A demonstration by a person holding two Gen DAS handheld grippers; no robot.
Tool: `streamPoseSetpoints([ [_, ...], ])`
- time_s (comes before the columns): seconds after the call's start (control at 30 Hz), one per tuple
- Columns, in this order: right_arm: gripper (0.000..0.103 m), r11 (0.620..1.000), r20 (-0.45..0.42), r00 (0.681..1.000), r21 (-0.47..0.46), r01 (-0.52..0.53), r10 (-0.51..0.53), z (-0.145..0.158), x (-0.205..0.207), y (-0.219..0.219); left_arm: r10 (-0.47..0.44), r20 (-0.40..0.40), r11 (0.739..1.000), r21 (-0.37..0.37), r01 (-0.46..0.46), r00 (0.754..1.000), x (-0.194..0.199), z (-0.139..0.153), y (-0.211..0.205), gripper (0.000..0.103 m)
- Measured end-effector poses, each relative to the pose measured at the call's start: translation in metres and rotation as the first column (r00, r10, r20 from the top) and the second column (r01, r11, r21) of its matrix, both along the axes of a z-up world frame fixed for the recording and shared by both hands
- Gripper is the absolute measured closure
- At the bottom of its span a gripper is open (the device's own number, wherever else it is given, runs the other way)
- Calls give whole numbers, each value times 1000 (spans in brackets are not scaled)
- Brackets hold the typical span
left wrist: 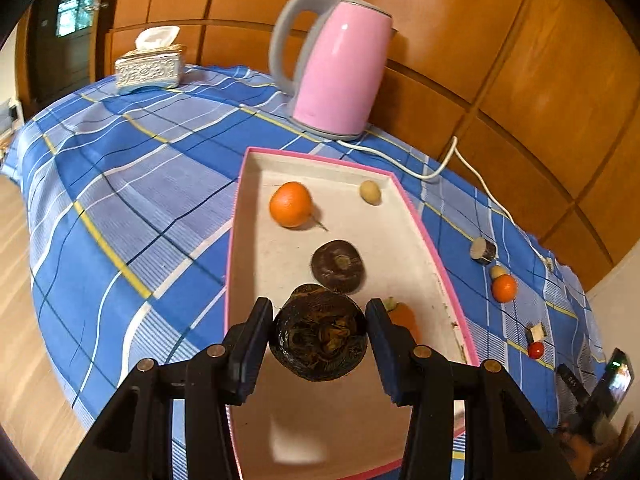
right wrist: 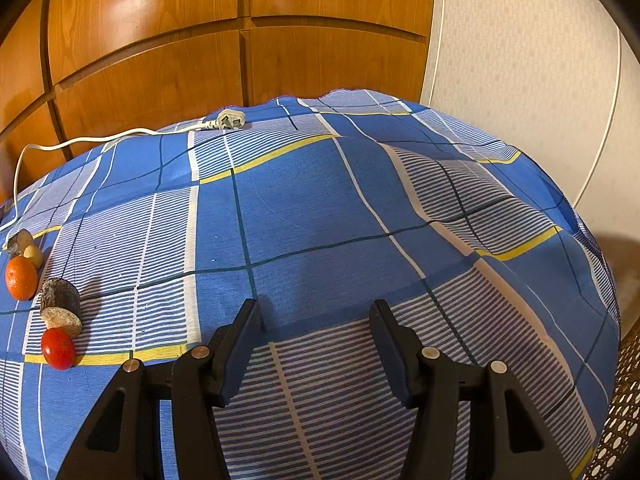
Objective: Organize fruits
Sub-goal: 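Carry the dark fruit into the pink tray and open the left gripper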
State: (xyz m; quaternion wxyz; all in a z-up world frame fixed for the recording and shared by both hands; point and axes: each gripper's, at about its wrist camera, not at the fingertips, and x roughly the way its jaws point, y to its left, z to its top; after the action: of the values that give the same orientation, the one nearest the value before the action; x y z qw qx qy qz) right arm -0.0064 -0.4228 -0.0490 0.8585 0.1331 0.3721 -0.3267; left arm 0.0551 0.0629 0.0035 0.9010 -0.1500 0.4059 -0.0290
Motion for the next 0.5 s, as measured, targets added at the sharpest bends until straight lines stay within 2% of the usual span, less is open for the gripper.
streamPoseSetpoints([
  [0.2, 46, 1000, 0, 1000, -1, 0, 0, 0, 0, 0, 19, 13, 1000, 11, -19, 1000, -4, -2, -2, 54],
  [0.5, 46, 1000, -2, 1000, -3, 0, 0, 0, 0, 1, 63, -11, 998, -4, -63, 998, -6, -13, 12, 54],
])
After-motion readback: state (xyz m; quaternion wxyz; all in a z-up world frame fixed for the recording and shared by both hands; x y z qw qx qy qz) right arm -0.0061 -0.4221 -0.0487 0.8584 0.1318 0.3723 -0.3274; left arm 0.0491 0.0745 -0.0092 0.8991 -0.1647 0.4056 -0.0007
